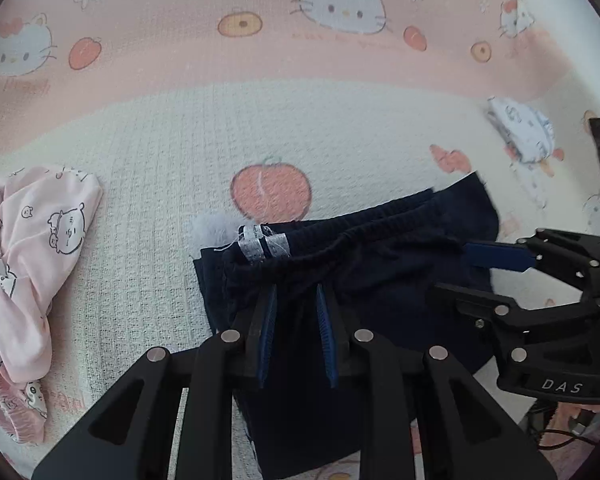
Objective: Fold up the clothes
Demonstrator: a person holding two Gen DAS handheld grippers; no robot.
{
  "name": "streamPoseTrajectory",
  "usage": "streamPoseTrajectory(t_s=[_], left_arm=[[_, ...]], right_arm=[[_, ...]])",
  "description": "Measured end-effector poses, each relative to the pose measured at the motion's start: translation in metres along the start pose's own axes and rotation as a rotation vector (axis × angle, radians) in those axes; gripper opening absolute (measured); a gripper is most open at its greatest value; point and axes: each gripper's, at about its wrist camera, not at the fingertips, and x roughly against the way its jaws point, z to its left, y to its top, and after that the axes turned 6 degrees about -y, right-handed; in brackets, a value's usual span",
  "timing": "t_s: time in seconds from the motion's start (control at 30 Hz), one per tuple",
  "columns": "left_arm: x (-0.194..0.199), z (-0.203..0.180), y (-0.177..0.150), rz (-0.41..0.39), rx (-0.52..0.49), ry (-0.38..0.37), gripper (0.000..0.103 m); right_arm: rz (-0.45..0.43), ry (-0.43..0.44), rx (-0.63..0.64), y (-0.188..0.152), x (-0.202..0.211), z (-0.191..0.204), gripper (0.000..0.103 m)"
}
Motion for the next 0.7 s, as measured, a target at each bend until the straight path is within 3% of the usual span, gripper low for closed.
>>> streamPoseTrajectory(t_s=[0.1, 0.17, 0.3, 0.5, 0.63, 0.7], left_arm=[[0.01, 0.01, 0.004, -0.03, 0.049, -0.021, 0.022], [0.02, 0.016, 0.005, -0.062, 0.077, -0.038, 0.022], [0.037, 0.004, 0.003, -0.076, 0.047, -0.077, 0.024], [0.036, -0.009, -0.013, 0.069, 0.113, -0.131, 0.026], [0.028, -0.016, -0.036, 0.155, 0.114, -0.089, 0.027], [0.02, -0.01, -0.042, 0.191, 0.139, -0.077, 0.027]], right_arm=[[0.01, -0.106, -0.042, -0.008, -0.008, -0.012, 0.052], [-0.002, -0.076, -0.115, -0.01, -0.002, -0.027, 0.052], [-0.026, -0.075, -0.113, -0.009, 0.017, -0.033, 0.053], [-0.015, -0.017, -0.032, -0.019, 0.025, -0.011, 0.053], [0.025, -0.028, -0.016, -0.039, 0.02, -0.005, 0.053], [0.066, -0.073, -0.019, -0.046, 0.011, -0.011, 0.053]])
